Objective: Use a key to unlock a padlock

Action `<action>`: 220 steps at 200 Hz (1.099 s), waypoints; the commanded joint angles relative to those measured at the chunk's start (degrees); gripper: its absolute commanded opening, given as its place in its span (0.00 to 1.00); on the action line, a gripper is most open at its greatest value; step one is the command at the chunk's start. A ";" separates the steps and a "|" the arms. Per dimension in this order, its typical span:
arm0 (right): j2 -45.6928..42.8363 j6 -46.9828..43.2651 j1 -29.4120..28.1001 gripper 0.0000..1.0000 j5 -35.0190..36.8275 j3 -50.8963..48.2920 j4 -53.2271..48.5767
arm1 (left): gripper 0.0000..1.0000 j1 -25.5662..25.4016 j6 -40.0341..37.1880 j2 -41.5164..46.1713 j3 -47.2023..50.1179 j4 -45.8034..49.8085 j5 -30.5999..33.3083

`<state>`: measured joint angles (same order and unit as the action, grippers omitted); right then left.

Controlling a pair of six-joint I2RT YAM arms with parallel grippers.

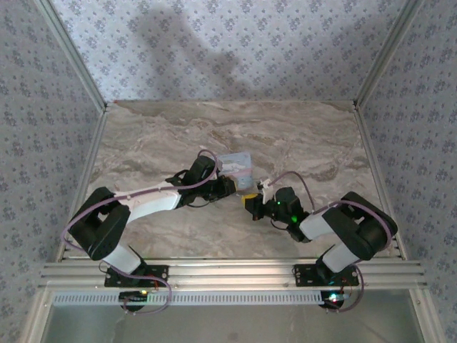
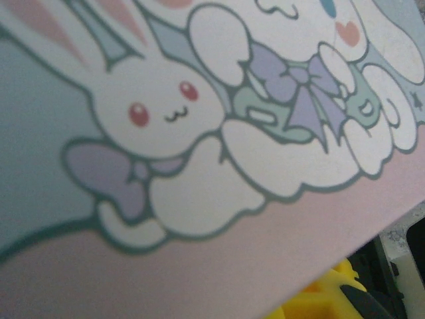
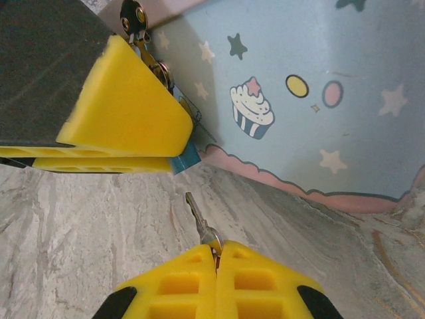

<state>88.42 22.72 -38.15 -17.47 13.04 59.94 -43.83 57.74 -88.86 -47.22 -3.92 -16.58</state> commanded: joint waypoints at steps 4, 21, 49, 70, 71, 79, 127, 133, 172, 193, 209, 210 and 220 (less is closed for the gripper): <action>0.98 0.73 0.30 0.00 -0.98 1.02 2.79 | 0.18 0.22 -0.30 2.33 -2.50 -1.09 -1.03; 1.09 0.83 0.42 0.00 -0.99 1.28 2.95 | 0.18 0.23 -0.25 2.34 -2.52 -1.08 -1.13; 1.32 0.76 0.59 0.00 -1.07 1.75 3.07 | 0.17 0.24 -0.30 2.36 -2.52 -1.04 -1.17; 1.68 0.90 0.71 0.00 -1.46 1.99 3.47 | 0.18 0.20 -0.25 2.37 -2.59 -1.06 -1.12; 1.72 0.91 0.76 0.00 -1.44 1.99 3.49 | 0.17 0.22 -0.25 2.37 -2.56 -1.03 -1.15; 1.75 1.01 0.72 0.00 -1.54 2.08 3.67 | 0.18 0.22 -0.25 2.37 -2.45 -1.09 -1.17; 2.45 1.18 0.88 0.00 -1.69 2.02 4.46 | 0.17 0.24 -0.11 2.22 -2.61 -1.17 -1.22; 2.62 1.27 0.86 0.00 -1.69 1.99 4.71 | 0.17 0.20 -0.17 2.25 -2.61 -1.11 -1.26; 3.16 1.69 0.93 0.00 -1.91 1.92 6.17 | 0.17 0.17 0.01 2.20 -2.55 -1.17 -1.35; 3.50 1.87 0.93 0.00 -1.96 1.99 6.91 | 0.17 0.11 0.04 2.24 -2.45 -1.14 -1.35; 3.62 1.98 0.89 0.00 -1.94 1.99 7.21 | 0.17 0.13 0.16 2.17 -2.52 -1.26 -1.31; 3.61 1.98 0.89 0.00 -1.90 1.99 7.25 | 0.17 0.14 0.17 2.18 -2.52 -1.26 -1.33; 3.76 1.98 0.92 0.00 -1.78 1.94 7.51 | 0.17 0.08 0.27 2.13 -2.49 -1.48 -1.37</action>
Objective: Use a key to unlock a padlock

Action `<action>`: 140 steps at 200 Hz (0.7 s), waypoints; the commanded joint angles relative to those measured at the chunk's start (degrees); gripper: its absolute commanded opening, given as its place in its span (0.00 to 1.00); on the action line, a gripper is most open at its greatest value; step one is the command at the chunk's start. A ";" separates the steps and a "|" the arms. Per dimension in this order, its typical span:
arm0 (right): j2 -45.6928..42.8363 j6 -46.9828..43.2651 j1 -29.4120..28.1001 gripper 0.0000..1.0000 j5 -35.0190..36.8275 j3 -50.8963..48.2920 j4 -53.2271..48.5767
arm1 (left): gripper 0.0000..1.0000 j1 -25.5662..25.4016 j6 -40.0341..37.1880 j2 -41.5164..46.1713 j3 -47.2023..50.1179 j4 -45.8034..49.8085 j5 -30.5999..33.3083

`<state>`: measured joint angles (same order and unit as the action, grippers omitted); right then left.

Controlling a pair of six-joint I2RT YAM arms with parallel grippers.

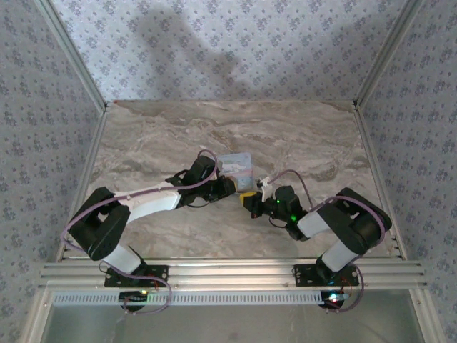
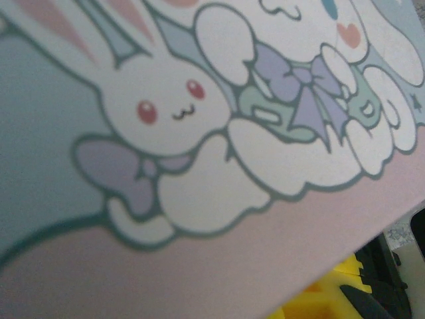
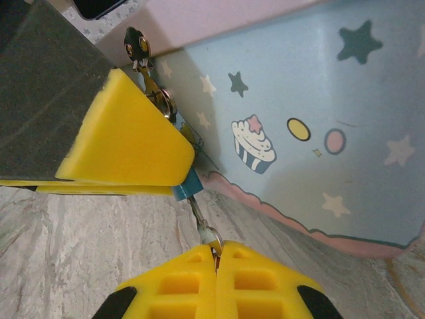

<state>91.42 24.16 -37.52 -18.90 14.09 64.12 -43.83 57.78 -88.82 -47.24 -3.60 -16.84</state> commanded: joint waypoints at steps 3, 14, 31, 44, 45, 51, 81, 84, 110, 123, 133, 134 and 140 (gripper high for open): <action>0.70 0.53 0.26 0.00 -0.38 0.90 3.50 | 0.17 0.04 0.29 2.13 -2.44 -1.78 -1.10; 0.81 0.51 0.18 0.00 -0.35 0.93 3.61 | 0.17 0.04 0.48 2.13 -2.33 -1.94 -1.08; 0.92 0.45 0.09 0.00 -0.37 0.94 3.72 | 0.17 -0.07 0.75 2.09 -2.38 -2.07 -1.18; 1.12 0.40 0.05 0.00 -0.35 0.94 4.06 | 0.17 -0.06 0.84 2.08 -2.33 -2.16 -1.18; 1.17 0.38 0.02 0.00 -0.31 0.94 4.12 | 0.17 -0.04 0.84 2.12 -2.33 -2.18 -1.18; 1.25 0.40 -0.07 0.00 -0.23 0.94 4.25 | 0.17 -0.07 0.91 2.09 -2.39 -2.15 -1.16; 1.67 0.44 -0.26 0.00 -0.24 1.12 5.07 | 0.17 -0.18 1.20 2.08 -2.41 -2.46 -1.18; 1.74 0.45 -0.31 0.00 -0.18 1.12 5.23 | 0.17 -0.26 1.26 2.06 -2.38 -2.47 -1.13; 2.40 0.59 -0.55 0.00 -0.23 1.12 6.49 | 0.17 -0.31 1.54 2.08 -2.50 -2.63 -1.17; 2.86 0.71 -0.64 0.00 -0.35 1.16 7.23 | 0.17 -0.37 1.72 2.11 -2.59 -2.73 -1.18; 3.11 0.77 -0.66 0.00 -0.26 1.13 7.68 | 0.17 -0.37 1.89 2.07 -2.61 -2.78 -1.18; 3.17 0.79 -0.65 0.00 -0.22 1.17 7.73 | 0.17 -0.37 1.89 2.11 -2.60 -2.80 -1.18; 3.33 0.73 -0.74 0.00 -0.18 1.12 8.06 | 0.17 -0.46 2.02 2.10 -2.68 -2.80 -1.18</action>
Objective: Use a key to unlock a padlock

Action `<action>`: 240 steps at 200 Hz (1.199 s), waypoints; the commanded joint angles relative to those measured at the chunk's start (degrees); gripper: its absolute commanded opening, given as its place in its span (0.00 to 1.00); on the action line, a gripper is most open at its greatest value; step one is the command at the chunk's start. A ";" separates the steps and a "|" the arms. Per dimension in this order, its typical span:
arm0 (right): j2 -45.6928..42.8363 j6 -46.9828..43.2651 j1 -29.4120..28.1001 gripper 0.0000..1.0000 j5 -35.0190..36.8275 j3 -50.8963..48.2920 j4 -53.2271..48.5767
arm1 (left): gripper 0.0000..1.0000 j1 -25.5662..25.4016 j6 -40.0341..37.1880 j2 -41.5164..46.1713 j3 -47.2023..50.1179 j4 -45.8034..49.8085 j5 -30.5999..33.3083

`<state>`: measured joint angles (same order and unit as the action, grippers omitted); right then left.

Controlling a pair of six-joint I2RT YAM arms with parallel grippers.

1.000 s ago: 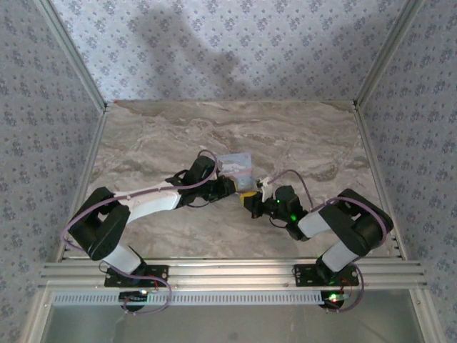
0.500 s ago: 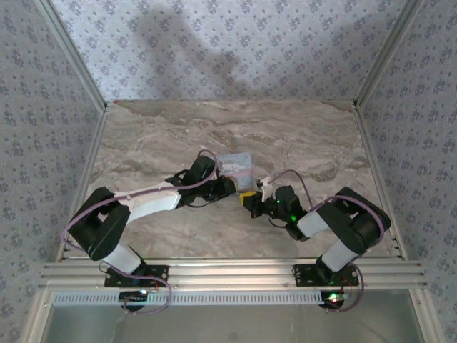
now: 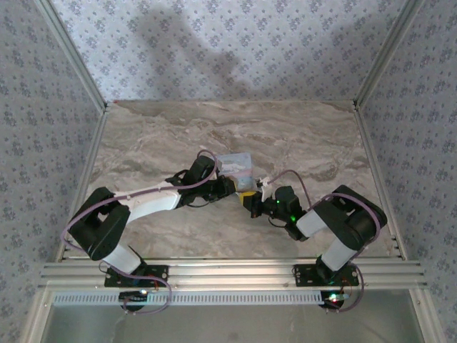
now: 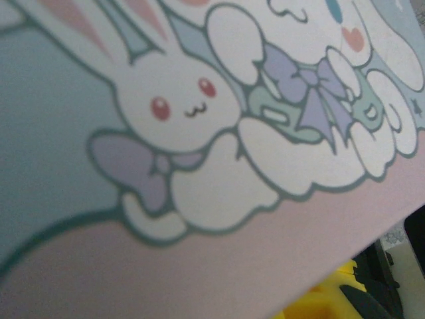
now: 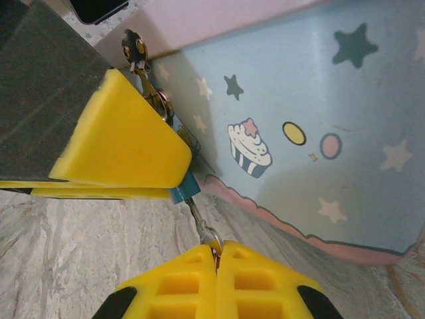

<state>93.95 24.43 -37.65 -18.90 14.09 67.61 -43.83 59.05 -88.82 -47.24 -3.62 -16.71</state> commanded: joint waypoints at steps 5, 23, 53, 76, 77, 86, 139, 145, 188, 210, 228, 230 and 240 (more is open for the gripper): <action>0.93 0.53 -0.64 0.00 -0.24 1.19 4.71 | 0.17 -0.41 0.80 2.07 -2.71 -2.80 -1.30; 1.40 0.32 -0.75 0.00 -0.26 1.29 5.07 | 0.17 -0.49 0.98 2.10 -2.85 -2.81 -1.47; 2.26 -0.10 -1.05 0.00 0.17 1.64 5.16 | 0.17 -0.50 0.98 2.18 -3.04 -2.80 -1.57; 2.90 -0.42 -1.11 0.00 0.70 1.73 5.41 | 0.17 -0.48 0.97 2.16 -3.21 -2.70 -1.64; 2.90 -0.43 -1.16 0.00 0.70 1.73 5.46 | 0.17 -0.52 0.97 2.16 -3.25 -2.71 -1.65; 3.18 -0.43 -1.21 0.00 0.93 1.73 5.73 | 0.17 -0.53 0.88 2.09 -3.29 -2.62 -1.62; 4.30 -0.81 -1.63 0.00 1.85 1.82 8.48 | 0.17 -0.56 0.63 2.01 -3.91 -2.16 -2.01; 4.40 -0.87 -1.66 0.00 1.77 1.98 8.58 | 0.17 -0.58 0.63 2.03 -3.99 -2.08 -2.01; 4.83 -0.96 -1.82 0.00 1.34 2.65 8.86 | 0.17 -0.60 0.59 1.85 -4.12 -1.84 -2.01; 4.93 -0.96 -1.81 0.00 1.31 3.25 8.96 | 0.17 -0.55 0.50 1.78 -4.17 -1.79 -2.01; 5.14 -0.83 -1.71 0.00 1.02 3.72 9.09 | 0.17 -0.58 0.50 1.74 -4.12 -1.53 -1.94; 5.11 -0.73 -1.72 0.00 1.00 3.75 9.17 | 0.17 -0.56 0.47 1.74 -4.16 -1.56 -1.93; 5.11 -0.53 -1.67 0.00 0.64 4.17 9.20 | 0.17 -0.55 0.46 1.67 -4.02 -1.56 -1.93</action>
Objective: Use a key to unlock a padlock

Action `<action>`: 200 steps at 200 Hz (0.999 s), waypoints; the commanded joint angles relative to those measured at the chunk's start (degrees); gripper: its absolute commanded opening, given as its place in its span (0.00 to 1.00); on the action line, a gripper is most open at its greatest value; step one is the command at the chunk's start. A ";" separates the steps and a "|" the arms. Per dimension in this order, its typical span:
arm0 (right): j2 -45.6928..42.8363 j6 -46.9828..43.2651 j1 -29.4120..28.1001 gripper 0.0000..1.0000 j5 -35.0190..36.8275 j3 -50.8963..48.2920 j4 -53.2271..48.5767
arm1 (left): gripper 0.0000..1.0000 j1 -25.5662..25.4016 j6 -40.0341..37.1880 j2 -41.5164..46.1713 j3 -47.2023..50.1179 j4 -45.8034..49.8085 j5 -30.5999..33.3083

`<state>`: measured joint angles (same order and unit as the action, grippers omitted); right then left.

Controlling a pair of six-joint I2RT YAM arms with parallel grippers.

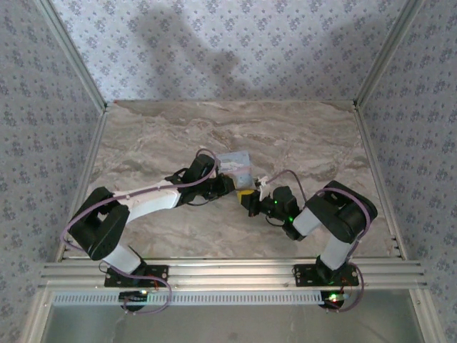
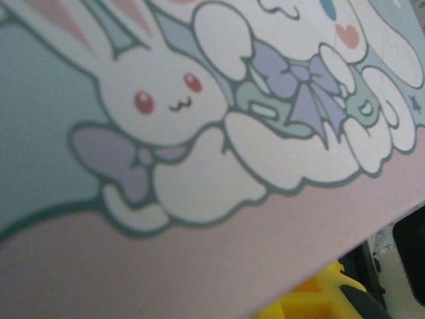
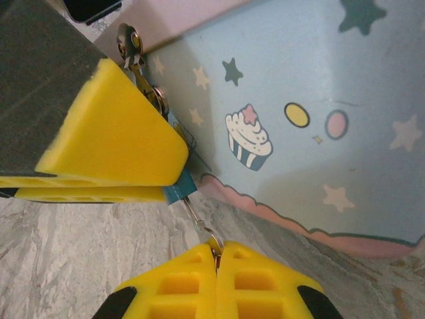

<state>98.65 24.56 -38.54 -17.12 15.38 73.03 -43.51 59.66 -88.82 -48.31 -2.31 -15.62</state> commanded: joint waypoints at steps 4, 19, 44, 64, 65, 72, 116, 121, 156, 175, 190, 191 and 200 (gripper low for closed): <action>0.40 -0.61 -0.81 0.00 -1.31 2.99 3.72 | 0.17 -0.88 -0.11 1.62 -2.95 -2.92 -3.02; 0.58 -0.51 -0.83 0.00 -1.72 3.44 3.72 | 0.17 -0.96 0.02 1.46 -2.93 -3.22 -3.07; 1.16 -0.35 -0.81 0.00 -2.06 4.01 3.96 | 0.17 -1.05 0.02 1.29 -2.98 -3.23 -3.08; 1.04 0.13 -0.83 0.00 -2.46 4.44 4.26 | 0.17 -1.18 -0.07 1.13 -2.94 -3.11 -3.02; 0.98 0.18 -0.76 0.00 -2.47 4.52 4.30 | 0.17 -1.20 -0.12 1.11 -2.93 -3.13 -3.02; 0.86 0.31 -0.82 0.00 -2.56 4.66 4.24 | 0.17 -1.14 -0.16 1.08 -2.93 -3.08 -2.97; -1.31 0.27 -0.70 0.00 -2.39 5.28 2.98 | 0.17 -1.21 -0.50 0.10 -2.71 -2.79 -2.60; -1.59 0.17 -0.61 0.00 -2.16 5.28 2.74 | 0.17 -1.16 -0.55 -0.08 -2.64 -2.72 -2.56; -2.26 -0.01 -0.30 0.00 -1.71 5.17 0.63 | 0.17 -1.14 -0.92 -1.43 -2.52 -2.88 -2.33; -1.21 0.23 -0.39 0.00 -1.12 4.54 -0.17 | 0.17 -0.89 -1.30 -2.11 -2.44 -2.81 -1.88; 0.28 1.12 -0.34 0.00 -0.91 3.90 0.38 | 0.19 -0.50 -1.64 -2.46 -2.24 -3.32 -1.62; 0.38 1.20 -0.36 0.00 -0.86 3.84 0.41 | 0.19 -0.51 -1.65 -2.48 -2.23 -3.32 -1.61; 1.35 1.90 -0.37 0.00 -0.46 3.50 0.75 | 0.21 -0.23 -1.74 -2.67 -1.99 -3.81 -1.51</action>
<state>98.70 24.86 -38.50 -17.52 18.15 69.17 -43.51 59.48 -90.43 -49.06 -3.31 -15.42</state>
